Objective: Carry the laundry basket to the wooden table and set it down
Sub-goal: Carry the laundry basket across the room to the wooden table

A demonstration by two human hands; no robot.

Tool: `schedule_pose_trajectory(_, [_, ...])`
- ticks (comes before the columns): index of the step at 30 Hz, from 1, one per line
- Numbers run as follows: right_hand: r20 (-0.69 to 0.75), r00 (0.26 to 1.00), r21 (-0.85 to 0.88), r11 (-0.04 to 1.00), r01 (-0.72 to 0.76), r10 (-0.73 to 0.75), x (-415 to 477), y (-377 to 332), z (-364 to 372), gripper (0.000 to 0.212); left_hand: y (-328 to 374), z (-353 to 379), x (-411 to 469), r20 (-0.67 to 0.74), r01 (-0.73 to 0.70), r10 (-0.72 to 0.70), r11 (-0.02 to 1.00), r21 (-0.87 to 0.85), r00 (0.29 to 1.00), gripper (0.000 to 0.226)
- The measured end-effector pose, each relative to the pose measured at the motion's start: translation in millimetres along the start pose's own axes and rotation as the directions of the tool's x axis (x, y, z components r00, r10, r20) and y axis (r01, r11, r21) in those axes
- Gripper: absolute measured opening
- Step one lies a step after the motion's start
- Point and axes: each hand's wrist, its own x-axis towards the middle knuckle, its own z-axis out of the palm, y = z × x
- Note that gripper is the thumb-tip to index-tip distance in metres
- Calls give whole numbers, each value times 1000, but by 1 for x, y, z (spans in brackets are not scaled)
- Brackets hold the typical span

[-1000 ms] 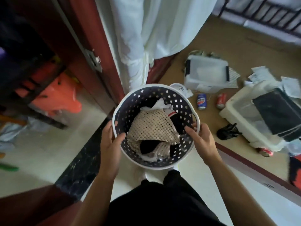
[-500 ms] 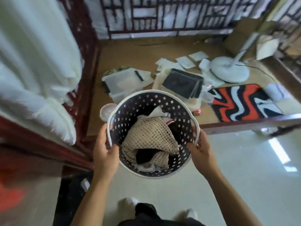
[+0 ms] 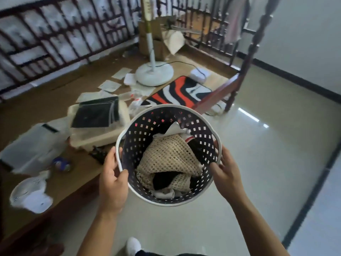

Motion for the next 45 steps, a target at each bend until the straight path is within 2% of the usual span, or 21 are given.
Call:
schedule_pose_trajectory(7, [-180, 978, -10, 994, -105, 102, 74, 36, -105, 63, 34, 149, 31, 182, 42, -36, 999, -28, 983, 72])
schedule_pose_trajectory(12, [-284, 940, 18, 981, -193, 190, 148, 57, -155, 57, 58, 261, 89, 321, 83, -75, 996, -11, 944, 81])
schedule_pose_trajectory(16, [-414, 877, 62, 969, -239, 242, 201, 55, -208, 57, 91, 356, 138, 471, 38, -45, 999, 25, 881, 74])
schedule_pose_trajectory(21, [-581, 766, 156, 961, -227, 275, 249, 50, -283, 56, 139, 483, 177, 641, -98, 28, 992, 74, 767, 72])
schedule_pose_trajectory(24, [-655, 699, 185, 958, -219, 286, 276, 58, -332, 60, 166, 558, 180, 705, -145, 52, 987, 72, 707, 71])
schedule_pose_trajectory(28, [-679, 671, 211, 955, -209, 297, 329, 87, -403, 58, 184, 661, 176, 742, -175, 76, 983, 55, 666, 69])
schedule_pose_trajectory(36, [-605, 740, 183, 956, -231, 295, 472, 113, -549, 59, 241, 826, 196, 669, -129, 64, 991, 48, 740, 68])
schedule_pose_trajectory(42, [-514, 822, 128, 970, -208, 244, 603, 121, -611, 63, 264, 919, 250, 568, -36, 30, 999, 0, 822, 69])
schedule_pose_trajectory(45, [-485, 840, 128, 970, -205, 242, 674, 139, -633, 62, 264, 976, 286, 543, -10, 9, 1000, 0, 840, 69])
